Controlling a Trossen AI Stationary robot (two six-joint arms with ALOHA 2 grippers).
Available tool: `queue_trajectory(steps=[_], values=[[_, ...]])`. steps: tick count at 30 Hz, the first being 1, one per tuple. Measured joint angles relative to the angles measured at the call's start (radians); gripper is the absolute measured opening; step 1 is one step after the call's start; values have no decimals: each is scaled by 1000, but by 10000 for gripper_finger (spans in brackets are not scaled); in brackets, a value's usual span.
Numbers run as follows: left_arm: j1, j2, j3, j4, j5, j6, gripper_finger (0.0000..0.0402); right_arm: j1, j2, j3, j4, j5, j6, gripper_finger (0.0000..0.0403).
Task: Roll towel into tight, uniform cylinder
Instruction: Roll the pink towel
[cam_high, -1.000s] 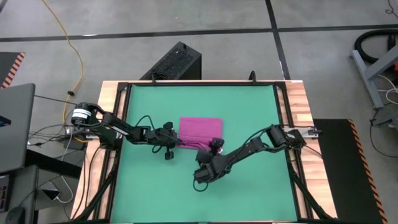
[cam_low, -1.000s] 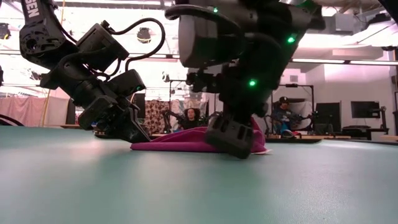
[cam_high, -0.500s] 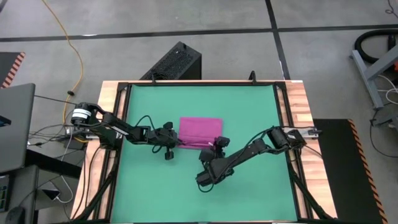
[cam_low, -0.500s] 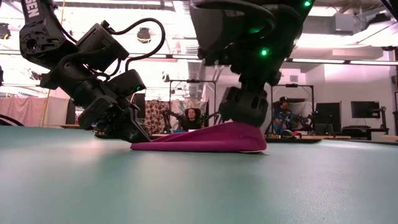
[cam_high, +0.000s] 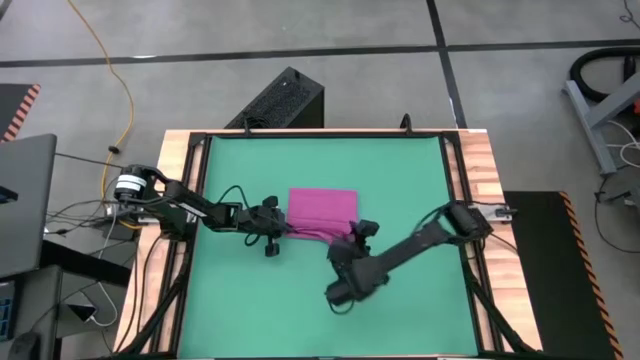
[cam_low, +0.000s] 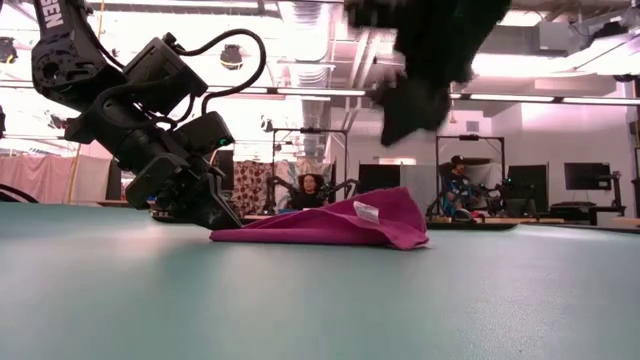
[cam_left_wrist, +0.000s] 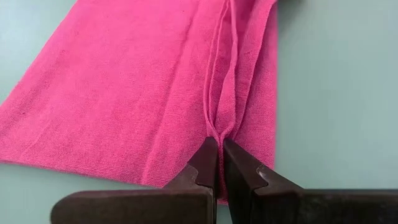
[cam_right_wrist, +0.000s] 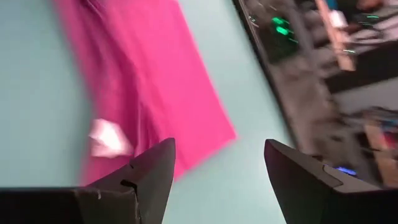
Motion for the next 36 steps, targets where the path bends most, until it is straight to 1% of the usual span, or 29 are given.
queue_trajectory(steps=[3, 5, 7, 10, 13, 16, 26, 34, 36], values=[[0, 0, 0, 3, 0, 0, 0, 34, -31, -22, 159, -10, -71, 269], [0, 0, 0, 4, 0, 0, 0, 45, -19, -33, 208, -33, -143, 269], [0, 0, 0, 3, 0, 0, 0, 48, -4, -59, 268, -63, -182, 269], [0, 0, 0, 3, 0, -1, 0, 46, 12, -116, 347, -110, -197, 269], [0, 0, 0, 3, 0, -1, 0, 52, 14, -167, 418, -121, -191, 269], [0, 0, 0, 3, 0, -1, 0, 63, 13, -181, 409, -125, -161, 269], [0, 0, 0, 4, -1, -2, 0, 67, 10, -294, 551, -185, -150, 269], [0, 0, 0, 4, -2, -2, 0, 90, 9, -267, 543, -183, -154, 268], [0, 0, -1, 4, -5, -1, 0, 92, 9, -275, 542, -201, -147, 263]])
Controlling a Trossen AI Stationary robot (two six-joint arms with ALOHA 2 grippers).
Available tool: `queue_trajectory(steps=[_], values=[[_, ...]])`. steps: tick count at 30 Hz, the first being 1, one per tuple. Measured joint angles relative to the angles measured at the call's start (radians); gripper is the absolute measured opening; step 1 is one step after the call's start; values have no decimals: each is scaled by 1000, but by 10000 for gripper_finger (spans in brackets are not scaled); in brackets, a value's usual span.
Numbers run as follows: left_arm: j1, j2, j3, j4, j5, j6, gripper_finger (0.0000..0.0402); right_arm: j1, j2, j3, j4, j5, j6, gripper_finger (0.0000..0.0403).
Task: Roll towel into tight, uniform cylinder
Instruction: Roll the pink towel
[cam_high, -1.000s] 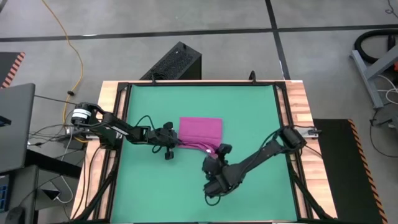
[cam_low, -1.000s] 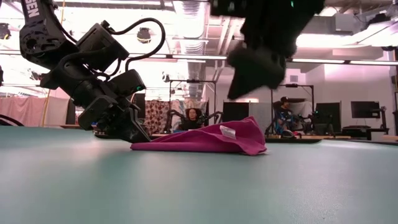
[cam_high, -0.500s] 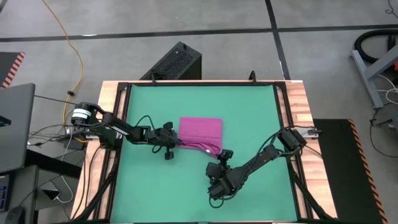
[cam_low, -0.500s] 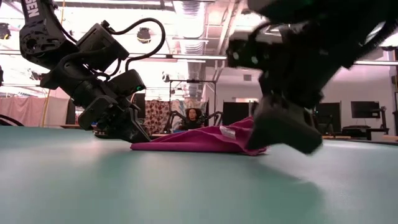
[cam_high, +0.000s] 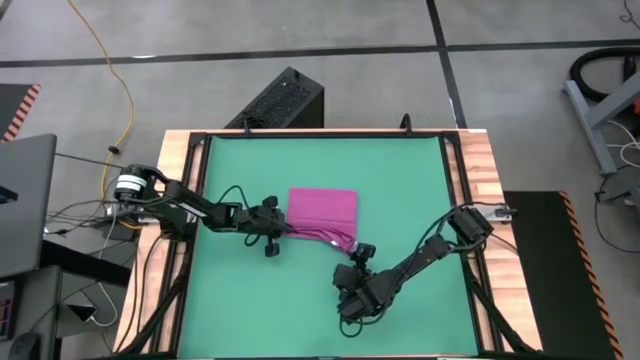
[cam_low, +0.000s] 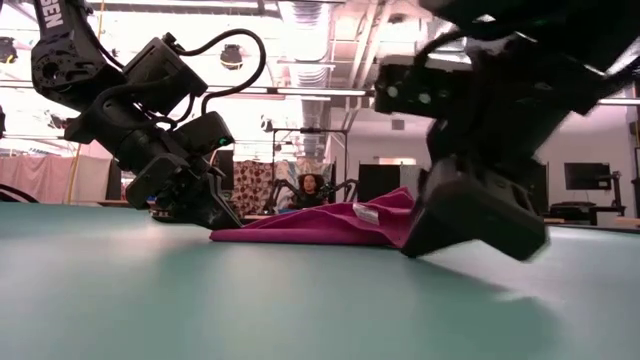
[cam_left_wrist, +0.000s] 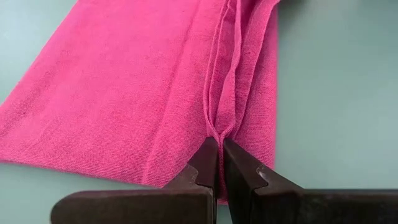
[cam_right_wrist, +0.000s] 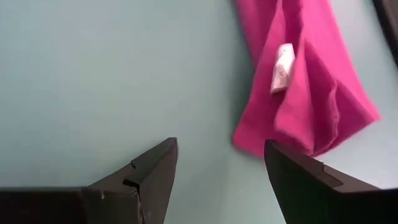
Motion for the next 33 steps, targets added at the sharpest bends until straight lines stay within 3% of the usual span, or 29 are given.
queue_trajectory(steps=[20, 33], values=[[0, 0, 0, 0, -3, 0, 0, -96, 2, -39, 43, 16, -104, 215], [0, 0, 0, 0, -4, 1, 0, -116, 4, 8, -134, 23, -83, 173]])
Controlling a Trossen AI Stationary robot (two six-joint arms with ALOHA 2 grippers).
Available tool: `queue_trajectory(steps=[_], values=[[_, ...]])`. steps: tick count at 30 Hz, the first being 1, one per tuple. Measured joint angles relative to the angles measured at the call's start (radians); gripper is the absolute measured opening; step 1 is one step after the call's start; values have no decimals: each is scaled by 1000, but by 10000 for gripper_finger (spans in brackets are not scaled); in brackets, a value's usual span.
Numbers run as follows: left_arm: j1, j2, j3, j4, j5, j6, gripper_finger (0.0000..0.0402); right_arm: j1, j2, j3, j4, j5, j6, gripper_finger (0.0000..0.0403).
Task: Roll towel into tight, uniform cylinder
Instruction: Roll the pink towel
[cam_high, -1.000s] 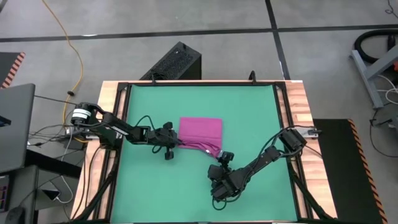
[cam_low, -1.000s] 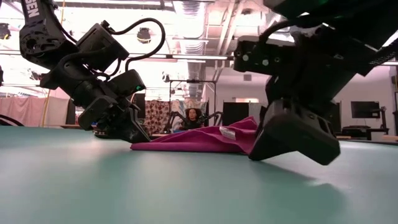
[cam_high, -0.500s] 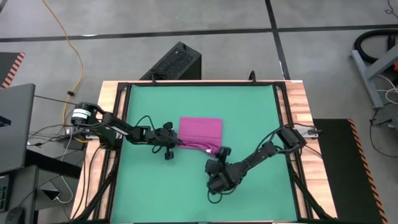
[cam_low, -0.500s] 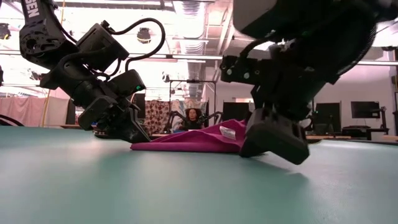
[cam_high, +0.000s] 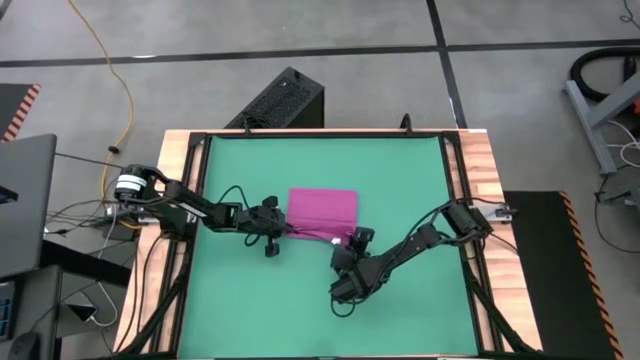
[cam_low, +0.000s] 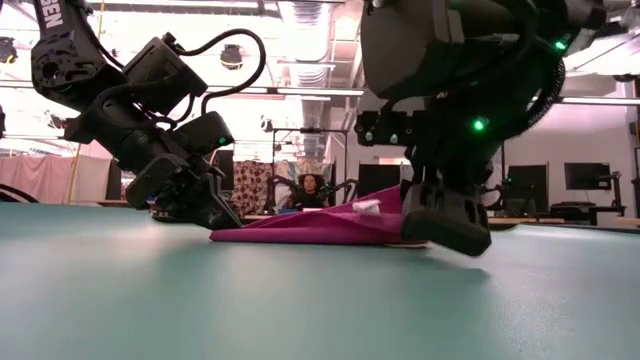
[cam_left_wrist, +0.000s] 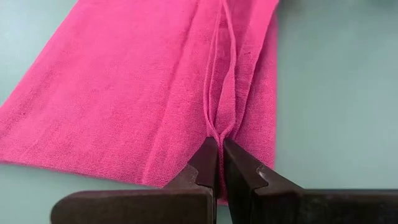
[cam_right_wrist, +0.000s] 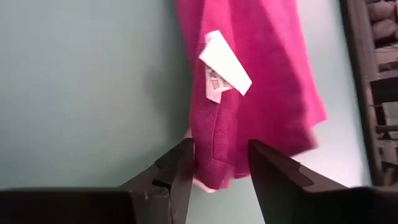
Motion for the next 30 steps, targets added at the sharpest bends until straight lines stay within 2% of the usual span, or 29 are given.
queue_trajectory(steps=[7, 23, 30], values=[[0, 0, 0, 0, 0, 0, 0, -2, 0, 18, -61, 41, 2, 160], [0, 0, 0, 0, -1, 1, 0, -65, -13, 20, -160, 47, -20, 159], [0, 0, 0, -3, -2, 3, 0, -98, -82, 20, -170, 42, -44, 159]])
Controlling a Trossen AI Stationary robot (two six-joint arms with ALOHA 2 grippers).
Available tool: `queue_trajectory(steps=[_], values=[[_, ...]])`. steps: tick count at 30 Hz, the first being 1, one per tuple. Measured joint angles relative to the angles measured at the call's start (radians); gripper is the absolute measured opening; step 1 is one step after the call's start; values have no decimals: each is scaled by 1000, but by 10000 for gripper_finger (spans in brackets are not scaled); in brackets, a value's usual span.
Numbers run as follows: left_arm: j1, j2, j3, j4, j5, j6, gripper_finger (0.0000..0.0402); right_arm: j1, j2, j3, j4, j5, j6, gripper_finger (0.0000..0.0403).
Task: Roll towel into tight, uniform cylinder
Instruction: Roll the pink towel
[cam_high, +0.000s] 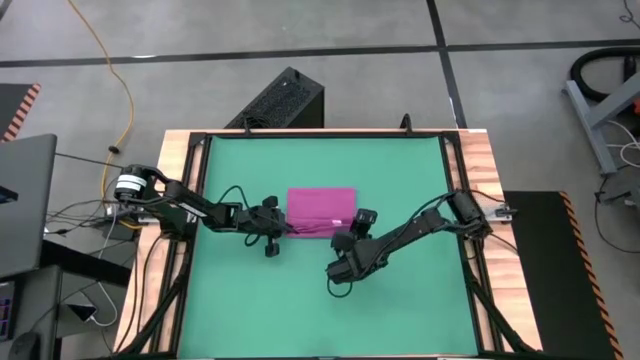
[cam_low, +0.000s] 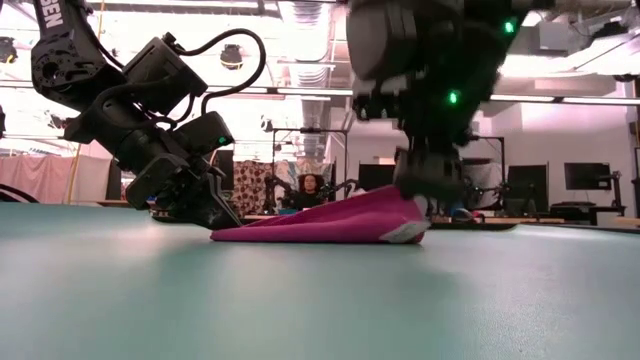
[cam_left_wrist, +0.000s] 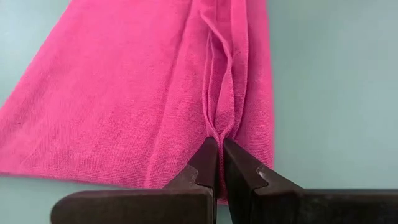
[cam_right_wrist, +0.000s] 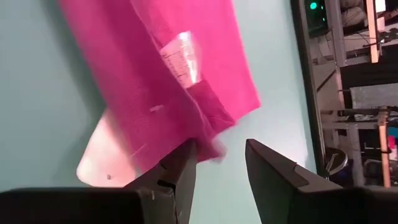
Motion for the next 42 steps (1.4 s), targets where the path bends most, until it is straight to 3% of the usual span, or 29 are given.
queue_trajectory(steps=[7, 13, 17, 21, 26, 32, 42], values=[[0, 0, 0, -1, 0, 13, 0, -44, -94, -19, 18, 5, -99, 159], [0, 0, 0, -2, 0, 9, 0, -95, -172, -114, 164, -25, -184, 159], [0, 0, 0, -2, 0, 12, 0, -32, -258, -159, 271, -42, -193, 159], [0, 0, 0, -2, 0, 12, 0, 69, -329, -208, 516, -119, -267, 159], [0, 0, 0, -2, 0, 4, 0, 121, -259, -251, 685, -171, -327, 158], [0, 0, 0, -3, 5, -4, 0, 109, -113, -252, 714, -310, -293, 120], [1, 0, 0, -3, 11, -6, 0, 92, -86, -252, 645, -254, -255, 61]])
